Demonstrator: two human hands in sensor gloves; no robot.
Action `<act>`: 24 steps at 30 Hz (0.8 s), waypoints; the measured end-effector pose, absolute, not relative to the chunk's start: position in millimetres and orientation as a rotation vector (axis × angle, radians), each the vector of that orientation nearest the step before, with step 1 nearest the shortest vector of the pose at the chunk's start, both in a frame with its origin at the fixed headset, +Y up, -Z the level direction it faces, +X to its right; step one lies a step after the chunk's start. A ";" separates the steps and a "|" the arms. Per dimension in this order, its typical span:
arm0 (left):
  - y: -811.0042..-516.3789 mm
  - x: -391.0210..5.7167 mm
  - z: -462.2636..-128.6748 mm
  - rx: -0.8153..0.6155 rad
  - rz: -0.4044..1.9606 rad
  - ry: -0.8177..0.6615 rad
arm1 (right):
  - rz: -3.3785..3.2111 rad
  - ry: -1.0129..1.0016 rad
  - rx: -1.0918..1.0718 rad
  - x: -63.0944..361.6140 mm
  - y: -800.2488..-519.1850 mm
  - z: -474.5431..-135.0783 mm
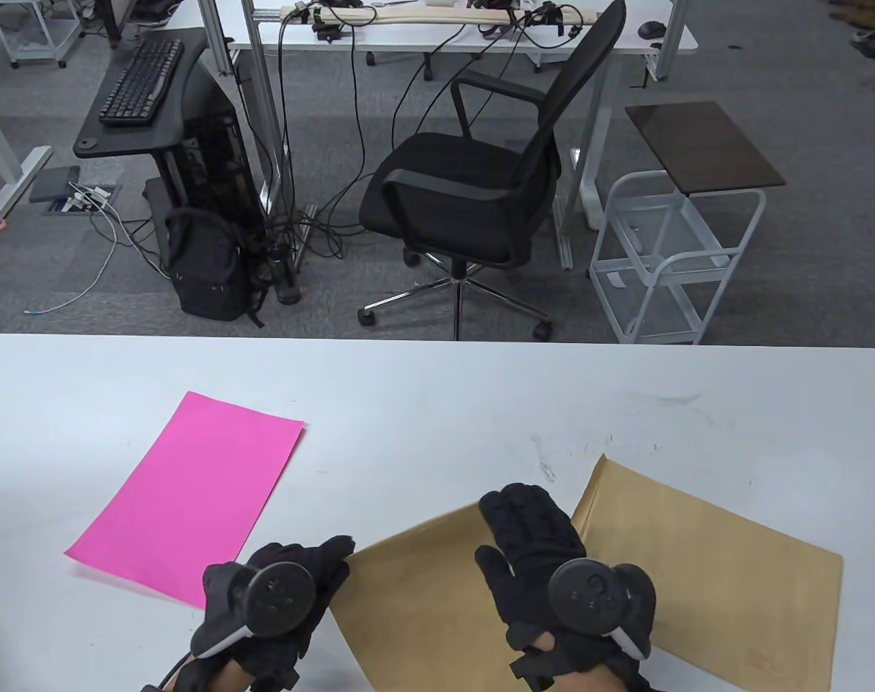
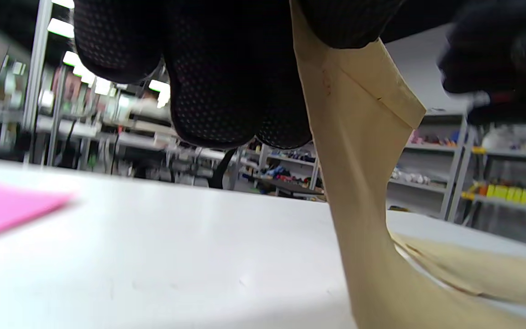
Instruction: Stuff flat paper into A4 envelope
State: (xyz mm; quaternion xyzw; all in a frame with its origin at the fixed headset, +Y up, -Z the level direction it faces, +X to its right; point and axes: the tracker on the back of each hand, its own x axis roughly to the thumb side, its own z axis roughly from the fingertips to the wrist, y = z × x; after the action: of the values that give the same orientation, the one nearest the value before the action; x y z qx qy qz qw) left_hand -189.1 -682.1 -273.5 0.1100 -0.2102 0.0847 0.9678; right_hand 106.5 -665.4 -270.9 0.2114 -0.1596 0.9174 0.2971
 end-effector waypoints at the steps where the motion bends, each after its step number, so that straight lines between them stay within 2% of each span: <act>1: -680.7 -182.0 -269.0 0.261 0.125 -0.441 | 2.470 -0.448 0.610 95.1 -662.2 -265.7; 6: -676.8 -162.4 -254.4 0.359 0.017 -0.493 | 2.634 -0.481 0.729 54.8 -663.9 -255.5; 10: -675.7 -158.6 -250.9 0.380 -0.007 -0.507 | 2.695 -0.488 0.727 44.3 -669.0 -257.5; 18: -677.7 -160.4 -253.7 0.364 -0.003 -0.511 | 2.723 -0.444 0.660 53.7 -678.0 -271.0; 24: -674.6 -167.1 -255.8 0.364 0.029 -0.499 | 2.719 -0.427 0.506 80.0 -679.8 -284.7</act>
State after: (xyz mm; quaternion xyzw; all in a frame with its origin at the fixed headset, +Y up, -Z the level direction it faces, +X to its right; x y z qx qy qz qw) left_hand -167.1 -674.6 -255.8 0.1793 -0.2457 0.0143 0.9525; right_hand 80.0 -679.8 -284.7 0.1782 -0.1504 0.9573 0.1709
